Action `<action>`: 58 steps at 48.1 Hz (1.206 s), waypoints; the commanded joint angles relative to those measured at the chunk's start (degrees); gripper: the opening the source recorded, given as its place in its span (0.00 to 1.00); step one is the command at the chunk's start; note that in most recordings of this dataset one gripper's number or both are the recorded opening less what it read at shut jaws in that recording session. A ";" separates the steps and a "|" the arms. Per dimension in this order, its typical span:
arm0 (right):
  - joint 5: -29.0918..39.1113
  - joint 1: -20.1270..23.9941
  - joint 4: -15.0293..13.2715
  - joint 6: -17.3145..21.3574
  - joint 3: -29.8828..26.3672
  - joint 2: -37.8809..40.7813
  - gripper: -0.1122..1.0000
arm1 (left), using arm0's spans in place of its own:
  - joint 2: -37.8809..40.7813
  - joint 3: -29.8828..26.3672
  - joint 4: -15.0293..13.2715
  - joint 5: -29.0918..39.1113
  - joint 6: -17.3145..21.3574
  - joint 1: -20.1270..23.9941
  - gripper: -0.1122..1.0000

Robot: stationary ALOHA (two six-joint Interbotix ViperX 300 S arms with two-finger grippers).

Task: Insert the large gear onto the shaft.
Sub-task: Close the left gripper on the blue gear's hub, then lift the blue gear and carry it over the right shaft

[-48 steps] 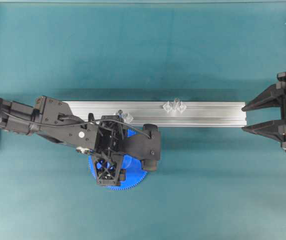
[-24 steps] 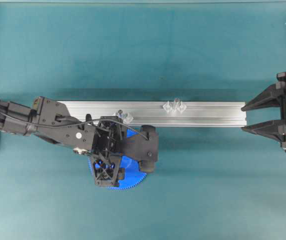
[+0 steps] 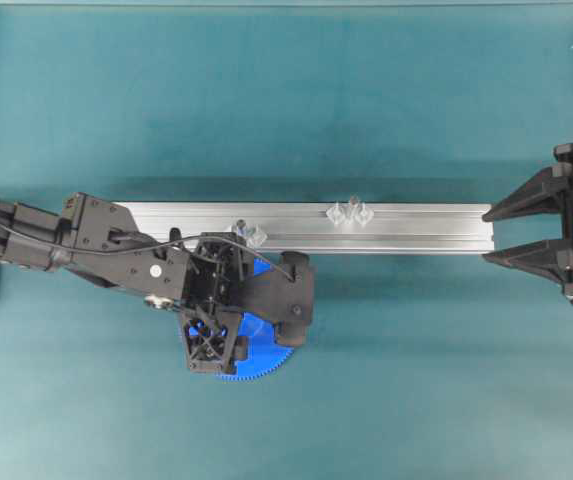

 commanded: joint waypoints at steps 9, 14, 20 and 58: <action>-0.70 0.09 0.09 0.70 -0.62 0.35 0.69 | -1.58 -1.58 0.18 0.00 3.16 0.18 0.81; -0.70 0.09 0.09 0.70 -0.53 0.26 0.69 | -1.93 -2.20 0.18 1.23 3.52 0.18 0.81; -0.70 0.09 0.09 0.70 -0.18 0.26 0.69 | -2.90 -3.16 0.18 2.46 3.78 0.18 0.81; -3.87 0.09 0.09 0.70 2.29 -3.43 0.69 | -3.96 -18.28 0.18 10.81 17.49 4.04 0.81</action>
